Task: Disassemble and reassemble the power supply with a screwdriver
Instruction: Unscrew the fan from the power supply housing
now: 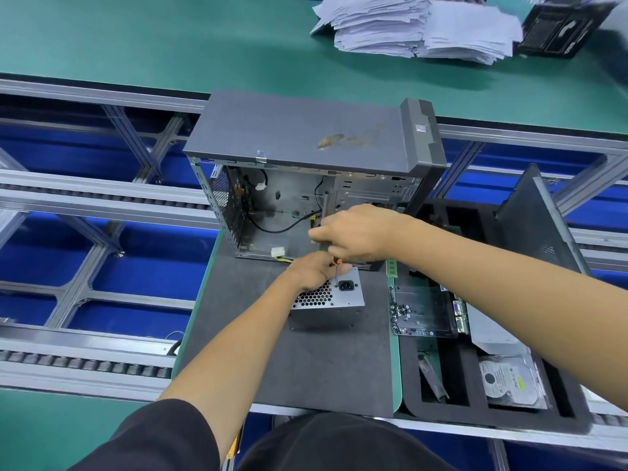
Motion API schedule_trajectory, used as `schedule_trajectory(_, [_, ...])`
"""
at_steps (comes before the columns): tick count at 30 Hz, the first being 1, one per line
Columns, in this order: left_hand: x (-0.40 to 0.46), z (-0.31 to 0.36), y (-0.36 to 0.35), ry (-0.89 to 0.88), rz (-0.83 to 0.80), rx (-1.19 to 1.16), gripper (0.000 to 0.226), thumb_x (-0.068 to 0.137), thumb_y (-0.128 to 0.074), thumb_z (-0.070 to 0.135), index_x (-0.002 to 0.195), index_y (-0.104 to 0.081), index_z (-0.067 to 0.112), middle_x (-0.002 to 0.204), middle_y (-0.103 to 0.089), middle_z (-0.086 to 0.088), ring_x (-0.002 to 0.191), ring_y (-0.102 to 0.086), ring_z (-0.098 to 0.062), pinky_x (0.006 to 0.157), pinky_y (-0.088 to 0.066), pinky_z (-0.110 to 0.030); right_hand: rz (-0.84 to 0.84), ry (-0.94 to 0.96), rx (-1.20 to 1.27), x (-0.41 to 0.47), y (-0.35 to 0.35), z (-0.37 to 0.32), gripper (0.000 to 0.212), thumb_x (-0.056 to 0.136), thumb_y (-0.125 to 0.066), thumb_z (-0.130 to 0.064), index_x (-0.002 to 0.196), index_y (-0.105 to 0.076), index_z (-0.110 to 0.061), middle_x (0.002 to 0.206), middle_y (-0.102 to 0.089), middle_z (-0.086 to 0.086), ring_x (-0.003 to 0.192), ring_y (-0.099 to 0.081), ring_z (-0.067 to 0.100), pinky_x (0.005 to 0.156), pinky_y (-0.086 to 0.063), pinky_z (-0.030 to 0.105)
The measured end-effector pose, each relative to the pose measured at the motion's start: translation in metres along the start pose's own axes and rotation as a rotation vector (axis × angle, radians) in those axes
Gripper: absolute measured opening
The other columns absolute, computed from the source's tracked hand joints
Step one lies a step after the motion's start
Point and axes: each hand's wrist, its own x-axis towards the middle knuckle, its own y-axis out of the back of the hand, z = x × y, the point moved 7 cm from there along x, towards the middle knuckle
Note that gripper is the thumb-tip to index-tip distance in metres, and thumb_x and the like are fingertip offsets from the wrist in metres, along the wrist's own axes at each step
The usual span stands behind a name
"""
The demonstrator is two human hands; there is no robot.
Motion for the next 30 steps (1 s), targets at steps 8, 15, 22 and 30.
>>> schedule_trajectory(8, [0.001, -0.001, -0.001, 0.007, -0.004, -0.011, 0.060, 0.097, -0.049, 0.063, 0.113, -0.063, 0.007, 0.107, -0.067, -0.012, 0.107, -0.061, -0.035, 0.095, -0.048, -0.043, 0.012, 0.009, 0.001, -0.003, 0.003, 0.002, 0.017, 0.087, -0.055, -0.028, 0.096, -0.041, -0.024, 0.082, -0.057, -0.003, 0.071, -0.056, 0.025, 0.051, -0.033, 0.032])
schedule_trajectory(15, [0.001, 0.000, 0.001, 0.007, 0.010, 0.067, 0.062, 0.097, -0.049, 0.063, 0.120, -0.061, 0.007, 0.120, -0.064, -0.015, 0.108, -0.061, -0.034, 0.093, -0.049, -0.046, 0.017, 0.046, 0.301, -0.006, 0.003, -0.007, 0.031, 0.078, -0.057, -0.013, 0.095, -0.038, -0.030, 0.093, -0.053, -0.007, 0.081, -0.051, 0.019, 0.060, -0.046, 0.042])
schedule_trajectory(22, [-0.001, -0.002, 0.001, 0.026, -0.003, 0.056, 0.069, 0.093, -0.044, 0.072, 0.114, -0.063, 0.009, 0.113, -0.069, -0.014, 0.105, -0.062, -0.033, 0.094, -0.050, -0.044, 0.022, -0.018, 0.333, -0.004, 0.002, 0.001, 0.042, 0.075, -0.063, -0.007, 0.109, -0.046, -0.025, 0.096, -0.047, -0.007, 0.091, -0.045, 0.017, 0.065, -0.044, 0.035])
schedule_trajectory(30, [0.001, -0.001, -0.001, 0.014, 0.002, 0.011, 0.064, 0.096, -0.047, 0.067, 0.101, -0.059, 0.004, 0.083, -0.057, -0.013, 0.079, -0.051, -0.025, 0.078, -0.045, -0.043, 0.016, 0.002, 0.137, -0.002, 0.004, 0.001, 0.022, 0.083, -0.055, -0.013, 0.100, -0.043, -0.018, 0.089, -0.054, 0.002, 0.076, -0.054, 0.030, 0.058, -0.045, 0.040])
